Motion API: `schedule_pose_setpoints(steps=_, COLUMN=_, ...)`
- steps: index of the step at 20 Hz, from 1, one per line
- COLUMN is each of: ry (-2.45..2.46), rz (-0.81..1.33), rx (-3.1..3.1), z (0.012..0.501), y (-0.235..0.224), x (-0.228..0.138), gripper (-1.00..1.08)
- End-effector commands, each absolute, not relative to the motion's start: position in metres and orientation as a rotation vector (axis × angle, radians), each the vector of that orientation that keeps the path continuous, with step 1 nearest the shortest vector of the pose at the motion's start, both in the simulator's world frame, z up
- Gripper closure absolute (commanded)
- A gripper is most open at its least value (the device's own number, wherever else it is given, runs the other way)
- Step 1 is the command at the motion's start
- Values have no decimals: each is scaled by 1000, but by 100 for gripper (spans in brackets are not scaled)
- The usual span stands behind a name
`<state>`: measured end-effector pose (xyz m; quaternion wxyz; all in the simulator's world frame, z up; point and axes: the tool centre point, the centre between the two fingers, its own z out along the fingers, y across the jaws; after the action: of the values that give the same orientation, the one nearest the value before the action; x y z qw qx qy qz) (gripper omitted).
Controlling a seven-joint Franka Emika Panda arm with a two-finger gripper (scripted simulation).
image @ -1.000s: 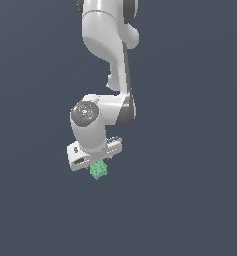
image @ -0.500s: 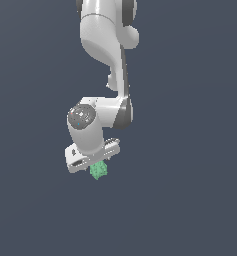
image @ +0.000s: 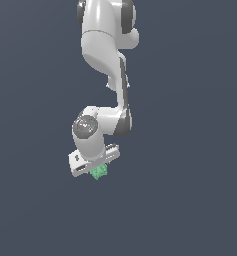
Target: Pick up the object and move it to a goal position.
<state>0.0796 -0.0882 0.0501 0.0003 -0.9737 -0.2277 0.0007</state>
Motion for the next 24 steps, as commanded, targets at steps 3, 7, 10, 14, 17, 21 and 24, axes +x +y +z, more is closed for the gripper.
schedule_pose_setpoints(steps=3, ry=-717, rz=0, rx=-3059, z=43, y=-88, x=81, gripper=-92)
schedule_pose_setpoints(steps=7, ry=-717, rz=0, rx=-3059, z=44, y=-88, x=81, gripper=108)
schedule_pose_setpoints(steps=10, ry=-717, rz=0, rx=-3059, z=44, y=-88, x=81, gripper=108)
schedule_pose_setpoints(steps=14, ry=-717, rz=0, rx=-3059, z=44, y=-88, x=81, gripper=108)
schedule_pose_setpoints(steps=17, ry=-716, rz=-8, rx=-3061, z=47, y=-89, x=83, gripper=108)
schedule_pose_setpoints(steps=21, ry=-716, rz=-8, rx=-3061, z=50, y=-85, x=81, gripper=108)
schedule_pose_setpoints(steps=24, ry=-716, rz=-8, rx=-3061, z=53, y=-79, x=77, gripper=108)
